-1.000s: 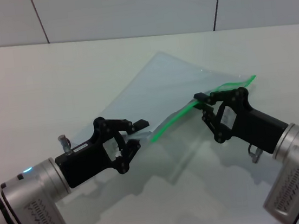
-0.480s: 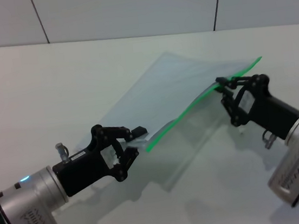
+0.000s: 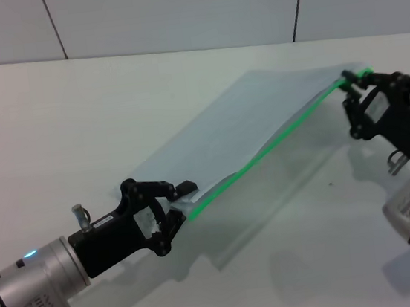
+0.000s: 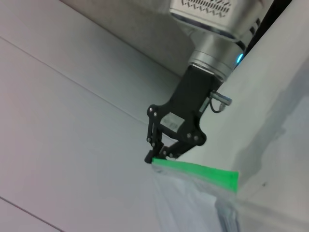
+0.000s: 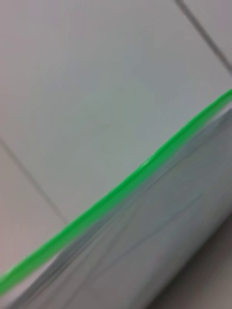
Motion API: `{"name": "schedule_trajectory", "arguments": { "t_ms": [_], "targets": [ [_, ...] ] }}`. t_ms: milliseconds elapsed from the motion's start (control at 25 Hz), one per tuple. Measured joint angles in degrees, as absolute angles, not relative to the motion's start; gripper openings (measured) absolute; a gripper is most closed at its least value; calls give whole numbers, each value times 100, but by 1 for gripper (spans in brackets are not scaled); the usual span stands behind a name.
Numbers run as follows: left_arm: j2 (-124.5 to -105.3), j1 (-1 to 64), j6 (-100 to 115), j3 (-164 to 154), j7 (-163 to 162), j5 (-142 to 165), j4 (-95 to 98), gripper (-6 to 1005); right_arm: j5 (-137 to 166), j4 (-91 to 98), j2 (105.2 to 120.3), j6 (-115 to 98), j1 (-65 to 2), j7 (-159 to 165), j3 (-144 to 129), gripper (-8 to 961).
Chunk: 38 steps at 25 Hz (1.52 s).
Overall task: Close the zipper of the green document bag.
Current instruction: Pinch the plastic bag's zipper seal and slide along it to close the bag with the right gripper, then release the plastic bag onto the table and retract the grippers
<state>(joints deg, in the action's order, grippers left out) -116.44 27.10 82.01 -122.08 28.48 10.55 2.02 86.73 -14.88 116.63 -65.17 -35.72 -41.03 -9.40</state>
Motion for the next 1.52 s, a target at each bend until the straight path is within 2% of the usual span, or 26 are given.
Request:
{"name": "schedule_trajectory", "arguments": {
  "t_ms": [520,960,1080,1160,1280,1400,1520],
  "targets": [
    [-11645,2698,8200,-12205,2866,1048,201,56,7524,-1502,11684,-6809,-3455,-4483,-897,129],
    [-11643,2678,8563,-11976,2841,33,208,56,6370,-1842,11708,-8262,-3143,-4183,-577,134],
    [-11644,2587,8904,-11977,2482,-492,207,56,6360,-1915,11703,-8932,-2942,-3583,-652,208],
    [-11640,2542,9167,-11978,1947,-941,184,277,6381,-1925,11694,-9363,-2814,-3062,-799,258],
    [-11620,2489,9464,-11979,1327,-1410,164,365,6383,-1881,11677,-10030,-2638,-2272,-1151,332],
    [-11607,2416,9890,-11979,456,-1967,145,452,6382,-1844,11671,-10610,-2523,-1714,-1426,477],
    [-11599,2381,10106,-11980,-160,-2245,138,465,6382,-1844,11673,-10957,-2469,-1410,-1610,621]
  ]
}}
